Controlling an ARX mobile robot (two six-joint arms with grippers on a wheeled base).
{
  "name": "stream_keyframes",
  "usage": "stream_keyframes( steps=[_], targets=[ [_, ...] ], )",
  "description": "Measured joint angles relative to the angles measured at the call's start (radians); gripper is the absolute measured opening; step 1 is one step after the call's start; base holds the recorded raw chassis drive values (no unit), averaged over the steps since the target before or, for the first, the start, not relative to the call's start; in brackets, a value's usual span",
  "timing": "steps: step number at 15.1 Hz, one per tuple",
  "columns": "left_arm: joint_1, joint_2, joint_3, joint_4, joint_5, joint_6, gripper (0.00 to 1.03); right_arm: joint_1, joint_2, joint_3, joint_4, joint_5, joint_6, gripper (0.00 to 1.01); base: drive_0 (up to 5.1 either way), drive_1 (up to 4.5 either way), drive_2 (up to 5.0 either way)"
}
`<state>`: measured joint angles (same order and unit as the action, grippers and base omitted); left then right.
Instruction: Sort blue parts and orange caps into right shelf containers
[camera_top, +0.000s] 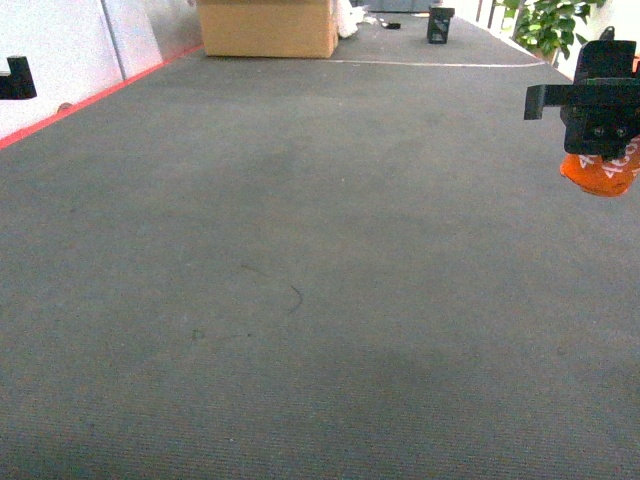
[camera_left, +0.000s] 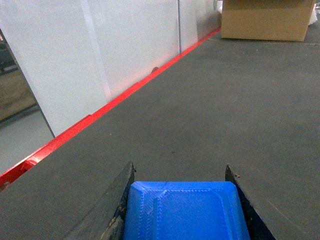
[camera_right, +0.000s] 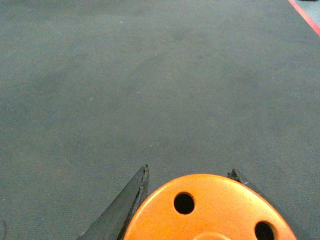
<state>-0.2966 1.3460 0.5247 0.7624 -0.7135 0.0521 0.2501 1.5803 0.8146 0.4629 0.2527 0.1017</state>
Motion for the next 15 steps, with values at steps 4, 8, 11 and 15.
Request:
stream_keyframes(
  steps=[4,8,11,15],
  targets=[
    [0.000,0.000,0.000,0.000,0.000,0.000,0.41,0.013,-0.139,-0.094,-0.041,0.005,0.002,0.42,0.0,0.00,0.0],
    [0.000,0.000,0.000,0.000,0.000,0.000,0.41,0.011,-0.214,-0.130,-0.066,0.009,0.007,0.42,0.0,0.00,0.0],
    [0.000,0.000,0.000,0.000,0.000,0.000,0.41,0.003,-0.269,-0.170,-0.086,0.009,0.010,0.42,0.0,0.00,0.0],
    [0.000,0.000,0.000,0.000,0.000,0.000,0.41,0.005,-0.313,-0.209,-0.096,0.009,0.014,0.42,0.0,0.00,0.0]
  ],
)
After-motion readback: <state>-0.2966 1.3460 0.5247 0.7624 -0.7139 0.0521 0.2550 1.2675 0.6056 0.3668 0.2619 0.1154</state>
